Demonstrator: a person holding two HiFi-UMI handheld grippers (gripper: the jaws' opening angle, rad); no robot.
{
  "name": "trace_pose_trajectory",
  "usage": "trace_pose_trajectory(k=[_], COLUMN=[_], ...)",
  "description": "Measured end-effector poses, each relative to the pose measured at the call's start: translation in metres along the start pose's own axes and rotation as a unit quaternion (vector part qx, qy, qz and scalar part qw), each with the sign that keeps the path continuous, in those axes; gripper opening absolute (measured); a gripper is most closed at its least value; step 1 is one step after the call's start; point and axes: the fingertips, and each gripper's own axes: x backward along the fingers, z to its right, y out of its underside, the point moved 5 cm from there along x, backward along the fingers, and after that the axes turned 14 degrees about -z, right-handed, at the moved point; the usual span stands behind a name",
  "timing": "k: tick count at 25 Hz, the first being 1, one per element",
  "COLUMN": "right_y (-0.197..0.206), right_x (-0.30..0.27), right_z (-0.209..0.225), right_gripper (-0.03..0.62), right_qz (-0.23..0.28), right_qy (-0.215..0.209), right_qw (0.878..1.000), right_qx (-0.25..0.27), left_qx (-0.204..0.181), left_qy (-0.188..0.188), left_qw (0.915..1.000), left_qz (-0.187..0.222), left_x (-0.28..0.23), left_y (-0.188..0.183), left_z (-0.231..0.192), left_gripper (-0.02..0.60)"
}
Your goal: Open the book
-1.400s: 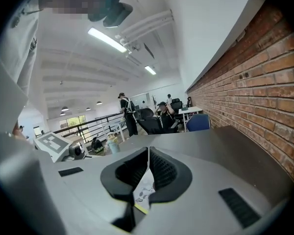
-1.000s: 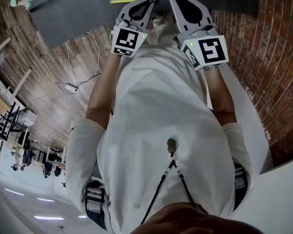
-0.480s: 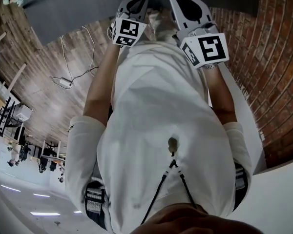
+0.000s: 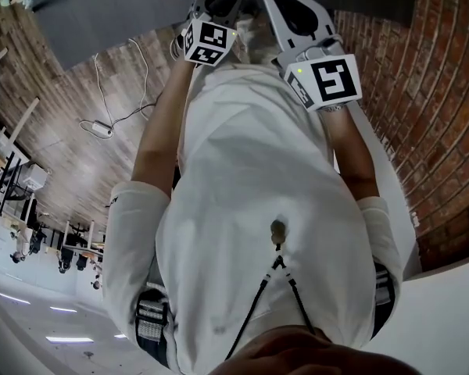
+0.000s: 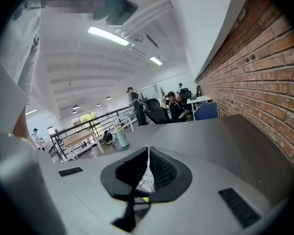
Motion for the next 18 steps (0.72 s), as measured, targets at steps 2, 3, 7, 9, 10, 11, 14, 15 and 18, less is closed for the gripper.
trace_pose_trajectory(k=[2, 3, 7, 9, 10, 11, 14, 15, 18], right_y=[0.002, 0.003, 0.006, 0.008, 0.009, 0.01, 0.013, 0.013, 0.013], right_x=[0.001, 0.001, 0.005, 0.008, 0.009, 0.01, 0.011, 0.011, 0.012], right_z=[0.003, 0.004, 0.011, 0.014, 0.015, 0.016, 0.017, 0.017, 0.018], right_gripper=[0.038, 0.038, 0.038, 0.038, 0.038, 0.038, 0.038, 0.038, 0.038], right_qz=[-0.001, -0.002, -0.005, -0.004, -0.004, -0.004, -0.006, -0.006, -0.004], right_qy=[0.002, 0.003, 0.008, 0.009, 0.01, 0.01, 0.011, 0.011, 0.014], right_qw=[1.0, 1.0, 1.0, 1.0, 1.0, 1.0, 1.0, 1.0, 1.0], right_qx=[-0.002, -0.004, -0.008, -0.009, -0.01, -0.011, -0.012, -0.012, -0.012], left_qx=[-0.001, -0.003, -0.009, -0.007, -0.004, -0.002, 0.005, 0.007, 0.007], left_qy=[-0.007, -0.009, -0.009, -0.018, -0.023, -0.027, -0.036, -0.04, -0.046], left_qw=[1.0, 0.9999, 0.9996, 0.9994, 0.9993, 0.9992, 0.9987, 0.9986, 0.9984], left_qz=[-0.006, -0.011, -0.027, -0.029, -0.029, -0.031, -0.035, -0.035, -0.032], left_x=[-0.005, -0.008, -0.02, -0.023, -0.024, -0.025, -0.026, -0.025, -0.023], left_y=[0.001, 0.002, 0.003, 0.002, 0.001, 0.001, 0.003, 0.003, 0.004], left_z=[-0.001, -0.001, 0.001, 0.0, -0.001, -0.001, -0.004, -0.005, -0.006], left_gripper=[0.143, 0.15, 0.164, 0.164, 0.164, 0.164, 0.138, 0.114, 0.07])
